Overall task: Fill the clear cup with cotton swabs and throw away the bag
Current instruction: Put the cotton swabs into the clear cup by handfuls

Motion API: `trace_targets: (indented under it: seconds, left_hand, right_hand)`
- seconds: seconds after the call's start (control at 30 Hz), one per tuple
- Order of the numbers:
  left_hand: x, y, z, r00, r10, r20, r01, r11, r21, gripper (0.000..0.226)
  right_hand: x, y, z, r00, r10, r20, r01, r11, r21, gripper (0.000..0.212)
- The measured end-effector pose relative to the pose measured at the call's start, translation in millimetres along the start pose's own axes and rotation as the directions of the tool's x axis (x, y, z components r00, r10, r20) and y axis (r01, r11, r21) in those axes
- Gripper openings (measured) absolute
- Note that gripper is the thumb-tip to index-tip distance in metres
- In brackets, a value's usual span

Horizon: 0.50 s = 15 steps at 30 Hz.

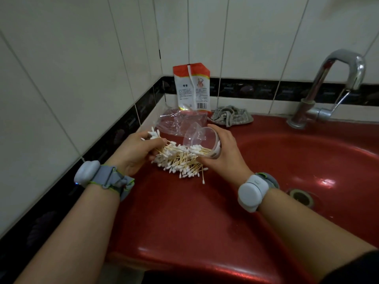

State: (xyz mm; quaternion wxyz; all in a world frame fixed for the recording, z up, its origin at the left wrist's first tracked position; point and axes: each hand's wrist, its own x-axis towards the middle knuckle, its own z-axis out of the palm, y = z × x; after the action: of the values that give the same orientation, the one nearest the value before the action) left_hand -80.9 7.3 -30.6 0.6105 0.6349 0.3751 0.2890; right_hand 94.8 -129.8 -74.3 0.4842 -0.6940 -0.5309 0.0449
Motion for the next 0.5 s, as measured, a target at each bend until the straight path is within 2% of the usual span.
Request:
trace_targets:
  seconds: [0.17,0.3,0.4,0.5]
  left_hand:
    - [0,-9,2,1.0,-0.031,-0.002,0.031,0.997,-0.067,0.006]
    - [0,-7,1,0.999,0.002,-0.033,-0.005,0.997,-0.082,0.02]
    - [-1,3,-3,0.993,0.077,-0.091,-0.082,0.995,-0.056,0.021]
    - [-5,12,-3,0.965,0.211,-0.158,-0.207,0.977,0.044,0.011]
  right_hand:
    - [0,-2,1,1.0,-0.011,0.0,0.011,1.0,0.003,0.085]
    - [-1,-1,1,1.0,-0.006,0.005,0.006,1.0,0.001,0.084]
    - [0,-1,0,1.0,-0.005,0.007,0.005,1.0,-0.004,0.084]
    - [0,0,1,1.0,0.004,0.01,-0.004,1.0,-0.005,0.085]
